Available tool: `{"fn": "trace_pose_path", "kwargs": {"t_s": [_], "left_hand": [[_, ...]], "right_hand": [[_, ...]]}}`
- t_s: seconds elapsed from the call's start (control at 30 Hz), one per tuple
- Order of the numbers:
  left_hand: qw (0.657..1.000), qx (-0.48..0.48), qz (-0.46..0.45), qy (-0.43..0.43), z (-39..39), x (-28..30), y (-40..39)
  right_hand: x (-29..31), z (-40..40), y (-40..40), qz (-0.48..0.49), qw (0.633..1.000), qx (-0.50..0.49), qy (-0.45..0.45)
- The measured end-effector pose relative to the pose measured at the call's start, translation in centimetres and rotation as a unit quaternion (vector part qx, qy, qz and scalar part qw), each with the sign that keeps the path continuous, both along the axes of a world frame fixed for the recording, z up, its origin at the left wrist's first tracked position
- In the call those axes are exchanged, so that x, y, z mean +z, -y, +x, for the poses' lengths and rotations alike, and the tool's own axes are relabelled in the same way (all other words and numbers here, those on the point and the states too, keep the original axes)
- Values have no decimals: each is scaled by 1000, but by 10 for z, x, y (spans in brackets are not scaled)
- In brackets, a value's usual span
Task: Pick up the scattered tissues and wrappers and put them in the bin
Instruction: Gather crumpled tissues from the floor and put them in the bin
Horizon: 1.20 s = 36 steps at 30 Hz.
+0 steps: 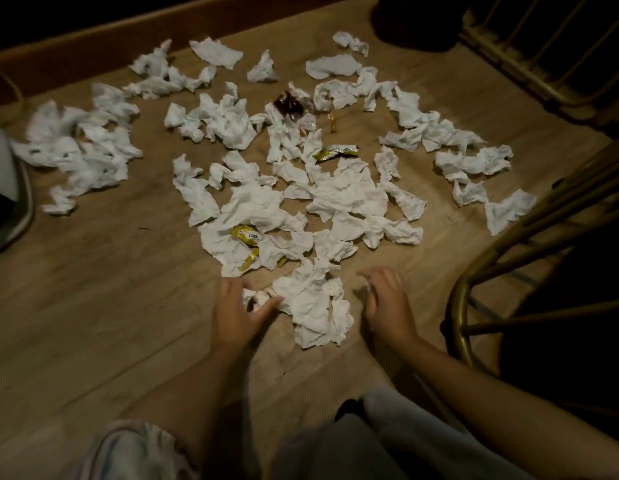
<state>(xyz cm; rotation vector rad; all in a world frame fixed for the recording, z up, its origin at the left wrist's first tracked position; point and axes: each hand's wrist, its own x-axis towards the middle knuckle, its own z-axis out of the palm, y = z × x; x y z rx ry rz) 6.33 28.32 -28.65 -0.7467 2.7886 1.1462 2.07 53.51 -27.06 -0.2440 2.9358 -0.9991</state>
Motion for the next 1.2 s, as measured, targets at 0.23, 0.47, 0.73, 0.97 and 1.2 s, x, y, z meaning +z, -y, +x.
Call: {"fn": "trace_pose_path", "kwargs": {"t_s": [0.23,0.47,0.73,0.97,1.2], "left_hand": [[996,-84,-32,-6,16,-18,-3],[1000,10,-5,-6,14,-23,-2],[989,132,22,-69,-6,-15,-3],[984,67,85,-140,-24,-14,-22],[978,-197,66,14,-21,-1,-62]], "right_hand": [[-8,-23,61,-34,993,112,-10],[-40,-3,72,190,952,224,82],[-33,-23,93,-51,989,142,-1],[17,-54,101,-374,898,-181,147],[23,-61,58,-354,880,-295,115]]}}
